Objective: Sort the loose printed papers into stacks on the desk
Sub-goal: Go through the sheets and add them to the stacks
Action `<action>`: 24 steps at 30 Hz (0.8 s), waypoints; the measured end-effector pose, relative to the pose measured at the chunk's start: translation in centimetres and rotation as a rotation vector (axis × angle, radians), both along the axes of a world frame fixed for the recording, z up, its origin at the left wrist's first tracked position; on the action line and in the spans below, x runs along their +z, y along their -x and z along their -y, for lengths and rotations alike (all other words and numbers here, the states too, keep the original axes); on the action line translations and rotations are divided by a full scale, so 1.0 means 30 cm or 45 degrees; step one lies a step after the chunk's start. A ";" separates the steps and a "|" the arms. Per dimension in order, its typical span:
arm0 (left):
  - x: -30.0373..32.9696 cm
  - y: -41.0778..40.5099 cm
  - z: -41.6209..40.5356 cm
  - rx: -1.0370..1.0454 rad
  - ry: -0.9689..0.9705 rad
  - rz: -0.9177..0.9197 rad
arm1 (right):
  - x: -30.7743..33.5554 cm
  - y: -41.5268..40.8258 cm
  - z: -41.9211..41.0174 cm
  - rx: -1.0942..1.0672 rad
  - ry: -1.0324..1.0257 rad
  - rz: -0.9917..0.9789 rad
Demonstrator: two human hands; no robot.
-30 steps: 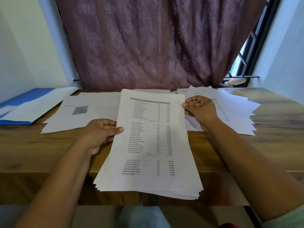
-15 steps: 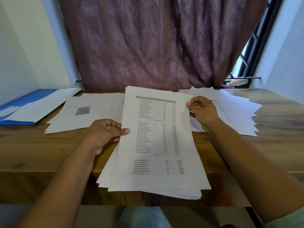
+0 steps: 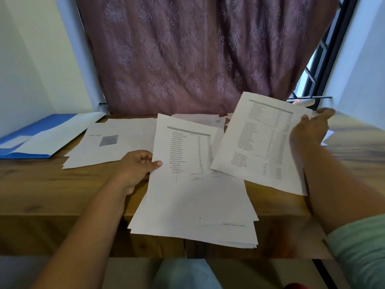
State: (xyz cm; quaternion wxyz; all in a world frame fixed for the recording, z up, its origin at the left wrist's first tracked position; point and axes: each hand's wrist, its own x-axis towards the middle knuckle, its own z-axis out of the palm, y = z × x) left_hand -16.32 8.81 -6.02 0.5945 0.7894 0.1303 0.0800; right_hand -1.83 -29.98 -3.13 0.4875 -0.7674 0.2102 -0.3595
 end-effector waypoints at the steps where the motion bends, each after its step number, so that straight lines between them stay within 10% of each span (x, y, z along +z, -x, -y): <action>1: -0.005 -0.003 -0.002 0.001 0.001 0.002 | 0.000 -0.009 0.004 0.038 0.177 -0.063; 5: -0.012 -0.005 -0.006 -0.008 -0.043 0.006 | -0.005 0.034 -0.144 0.628 1.242 -0.463; 11: -0.021 -0.014 -0.012 -0.022 -0.044 0.019 | -0.048 0.070 -0.196 1.179 1.442 -1.262; 19: -0.025 -0.013 -0.015 -0.027 -0.004 0.032 | -0.008 0.016 -0.044 1.118 1.442 -1.117; 24: -0.020 -0.007 -0.008 -0.023 -0.008 0.034 | 0.011 0.047 -0.045 0.992 1.118 -0.605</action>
